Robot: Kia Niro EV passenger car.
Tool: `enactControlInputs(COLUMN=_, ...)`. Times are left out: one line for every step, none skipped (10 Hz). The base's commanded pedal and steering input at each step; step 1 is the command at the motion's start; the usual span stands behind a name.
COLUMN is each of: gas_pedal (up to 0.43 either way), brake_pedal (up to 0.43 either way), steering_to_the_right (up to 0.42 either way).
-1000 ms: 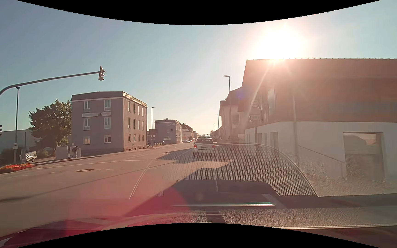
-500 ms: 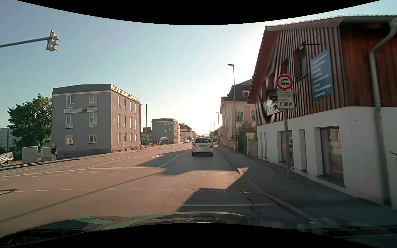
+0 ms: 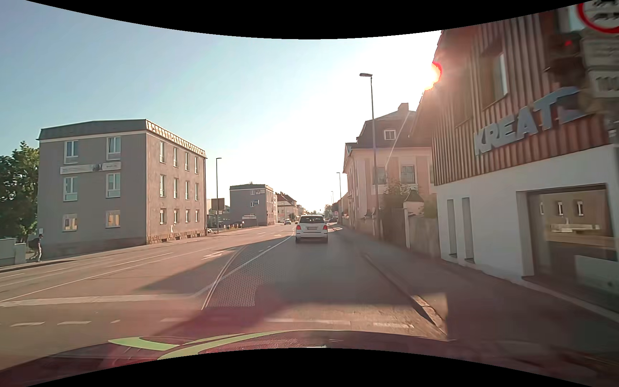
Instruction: Follow the waypoints while adhering to traffic rules and regulations
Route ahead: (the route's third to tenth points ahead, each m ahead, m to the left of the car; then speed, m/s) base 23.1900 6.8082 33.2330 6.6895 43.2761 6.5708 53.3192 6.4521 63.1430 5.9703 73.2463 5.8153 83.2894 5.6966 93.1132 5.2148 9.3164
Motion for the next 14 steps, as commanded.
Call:
enactControlInputs(gas_pedal=0.118, brake_pedal=0.0, steering_to_the_right=0.004)
enactControlInputs(gas_pedal=0.118, brake_pedal=0.0, steering_to_the_right=0.003)
enactControlInputs(gas_pedal=0.118, brake_pedal=0.0, steering_to_the_right=0.001)
enactControlInputs(gas_pedal=0.118, brake_pedal=0.0, steering_to_the_right=0.001)
enactControlInputs(gas_pedal=0.118, brake_pedal=0.0, steering_to_the_right=0.001)
enactControlInputs(gas_pedal=0.118, brake_pedal=0.0, steering_to_the_right=0.001)
enactControlInputs(gas_pedal=0.118, brake_pedal=0.0, steering_to_the_right=0.001)
enactControlInputs(gas_pedal=0.118, brake_pedal=0.0, steering_to_the_right=0.001)
enactControlInputs(gas_pedal=0.118, brake_pedal=0.0, steering_to_the_right=0.001)
enactControlInputs(gas_pedal=0.118, brake_pedal=0.0, steering_to_the_right=0.001)
enactControlInputs(gas_pedal=0.118, brake_pedal=0.0, steering_to_the_right=0.001)
enactControlInputs(gas_pedal=0.118, brake_pedal=0.0, steering_to_the_right=0.001)
enactControlInputs(gas_pedal=0.13, brake_pedal=0.0, steering_to_the_right=0.001)
enactControlInputs(gas_pedal=0.138, brake_pedal=0.0, steering_to_the_right=0.0)
